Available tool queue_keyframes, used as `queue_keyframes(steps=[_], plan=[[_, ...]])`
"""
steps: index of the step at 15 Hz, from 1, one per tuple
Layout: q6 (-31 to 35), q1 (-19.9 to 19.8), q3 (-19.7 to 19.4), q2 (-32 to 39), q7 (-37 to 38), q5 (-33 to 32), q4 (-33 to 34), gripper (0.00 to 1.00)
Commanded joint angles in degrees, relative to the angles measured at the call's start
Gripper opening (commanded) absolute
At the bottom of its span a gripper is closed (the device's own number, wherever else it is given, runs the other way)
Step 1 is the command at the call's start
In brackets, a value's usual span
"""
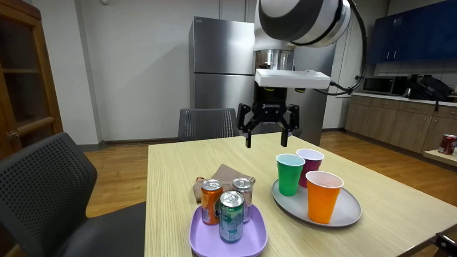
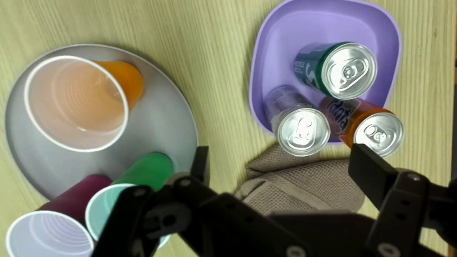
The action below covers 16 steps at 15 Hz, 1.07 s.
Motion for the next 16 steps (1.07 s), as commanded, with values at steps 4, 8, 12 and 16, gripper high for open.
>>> queue_keyframes(steps=[4, 8, 12, 16], plan=[[-0.16, -5.85, -2.11, -7.60, -2.05, -0.86, -7.72, 1.00], [-0.74, -7.69, -2.39, -5.35, -0.78, -3.82, -7.79, 1.00], [-0.74, -8.41, -2.73, -5.36, -0.77, -4.73, -9.00, 1.00], [-0.74, -8.41, -2.72, -5.42, -0.77, -4.73, -9.01, 1.00]])
